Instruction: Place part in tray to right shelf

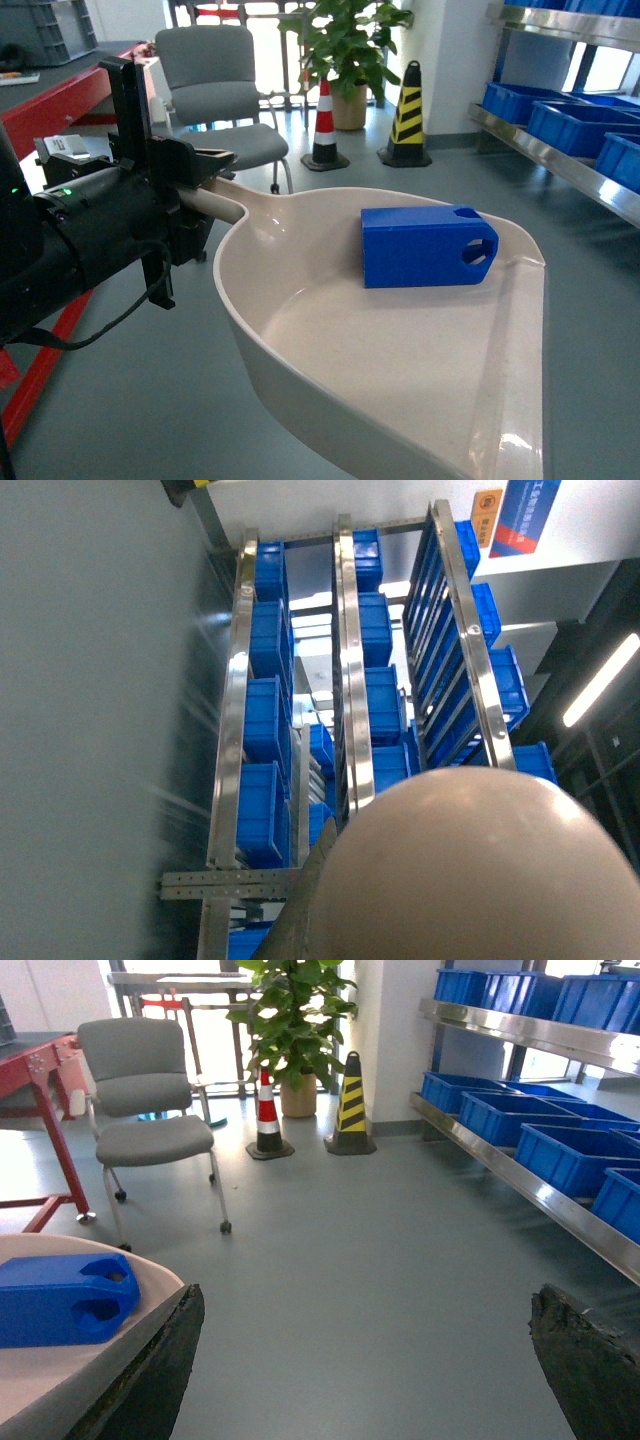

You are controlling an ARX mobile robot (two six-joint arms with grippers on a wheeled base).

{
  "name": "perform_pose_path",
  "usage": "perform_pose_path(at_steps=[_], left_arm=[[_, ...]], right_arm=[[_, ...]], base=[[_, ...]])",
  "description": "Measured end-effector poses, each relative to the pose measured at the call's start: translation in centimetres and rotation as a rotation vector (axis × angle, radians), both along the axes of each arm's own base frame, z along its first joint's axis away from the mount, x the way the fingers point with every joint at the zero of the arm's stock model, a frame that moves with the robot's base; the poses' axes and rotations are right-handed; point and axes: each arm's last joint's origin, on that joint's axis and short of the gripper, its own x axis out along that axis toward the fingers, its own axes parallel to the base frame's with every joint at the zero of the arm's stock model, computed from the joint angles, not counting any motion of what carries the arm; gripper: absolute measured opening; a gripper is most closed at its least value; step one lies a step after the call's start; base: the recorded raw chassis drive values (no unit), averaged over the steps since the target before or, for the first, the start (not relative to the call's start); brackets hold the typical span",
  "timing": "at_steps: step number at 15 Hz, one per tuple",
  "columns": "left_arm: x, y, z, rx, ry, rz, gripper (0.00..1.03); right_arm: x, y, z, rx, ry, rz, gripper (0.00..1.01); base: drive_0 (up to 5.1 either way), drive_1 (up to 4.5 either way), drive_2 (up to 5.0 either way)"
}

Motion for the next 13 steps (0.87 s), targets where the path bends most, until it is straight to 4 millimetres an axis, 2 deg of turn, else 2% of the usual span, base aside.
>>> perform_pose_path(at_steps=[13], left_arm=[[0.05,0.14,0.01,0.000,0.000,0.006,0.12]], right_arm=[[0.00,0.00,0.01,0.000,-0.001,0.000,0.98]], base=[[-1.8,-1.78,-1.8]])
